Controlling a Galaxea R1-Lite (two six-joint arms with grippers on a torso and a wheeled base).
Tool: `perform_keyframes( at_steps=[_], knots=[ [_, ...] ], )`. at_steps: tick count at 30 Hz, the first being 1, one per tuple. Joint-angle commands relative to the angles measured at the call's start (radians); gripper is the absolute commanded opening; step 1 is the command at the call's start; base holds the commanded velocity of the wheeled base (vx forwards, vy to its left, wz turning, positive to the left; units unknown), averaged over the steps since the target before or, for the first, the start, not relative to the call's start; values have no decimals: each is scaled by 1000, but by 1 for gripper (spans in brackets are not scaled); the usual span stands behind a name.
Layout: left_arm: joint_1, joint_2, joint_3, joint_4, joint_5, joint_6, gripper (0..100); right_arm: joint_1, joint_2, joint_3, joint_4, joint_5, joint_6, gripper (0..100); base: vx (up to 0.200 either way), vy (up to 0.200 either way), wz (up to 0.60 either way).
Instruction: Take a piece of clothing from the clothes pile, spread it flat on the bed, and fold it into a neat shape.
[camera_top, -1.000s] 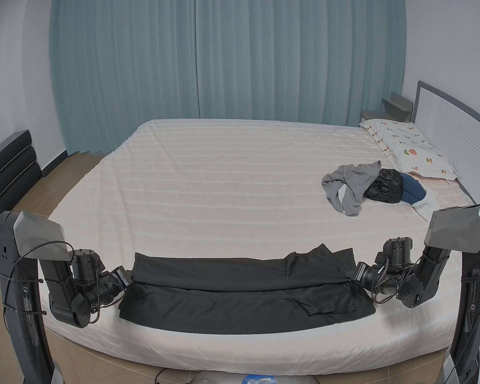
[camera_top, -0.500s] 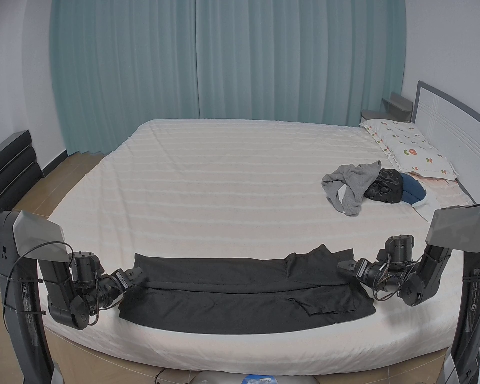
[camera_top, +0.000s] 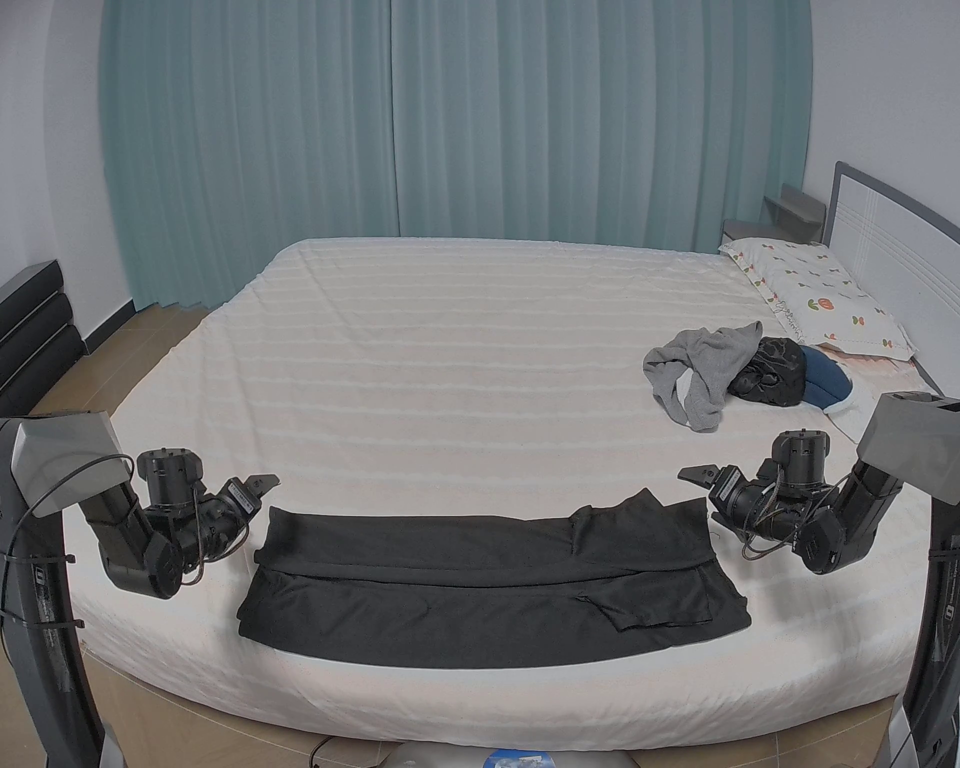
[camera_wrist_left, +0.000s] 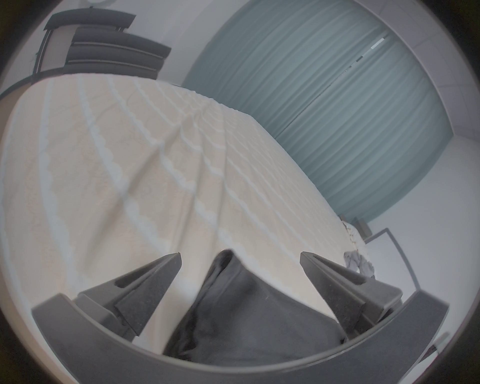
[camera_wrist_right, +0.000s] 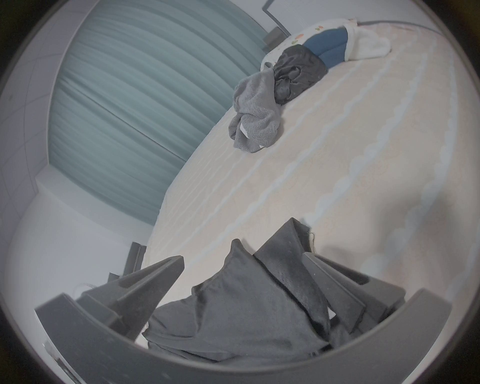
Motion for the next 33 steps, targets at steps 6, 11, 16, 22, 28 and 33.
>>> perform_keyframes(
  at_steps=[6, 11, 16, 22, 28, 33],
  knots=[
    [-33, 86, -157, 80, -1, -49, 100, -41, 89, -74, 19, 46, 53, 100, 0, 0, 0],
    [-35, 105, -154, 80, -1, -5, 100, -42, 89, -73, 11, 45, 67, 100, 0, 0, 0],
    [-33, 112, -146, 80, 2, 24, 0, -48, 95, -87, 18, 43, 70, 100, 0, 0, 0],
    [-27, 114, -145, 82, 17, 24, 0, -48, 112, -116, 19, 39, 67, 100, 0, 0, 0],
    [-22, 109, -128, 82, 19, 23, 0, -47, 149, -159, 19, 31, 67, 100, 0, 0, 0],
    [-21, 111, -126, 82, 45, 21, 0, -45, 175, -173, 11, 29, 64, 100, 0, 0, 0]
  ],
)
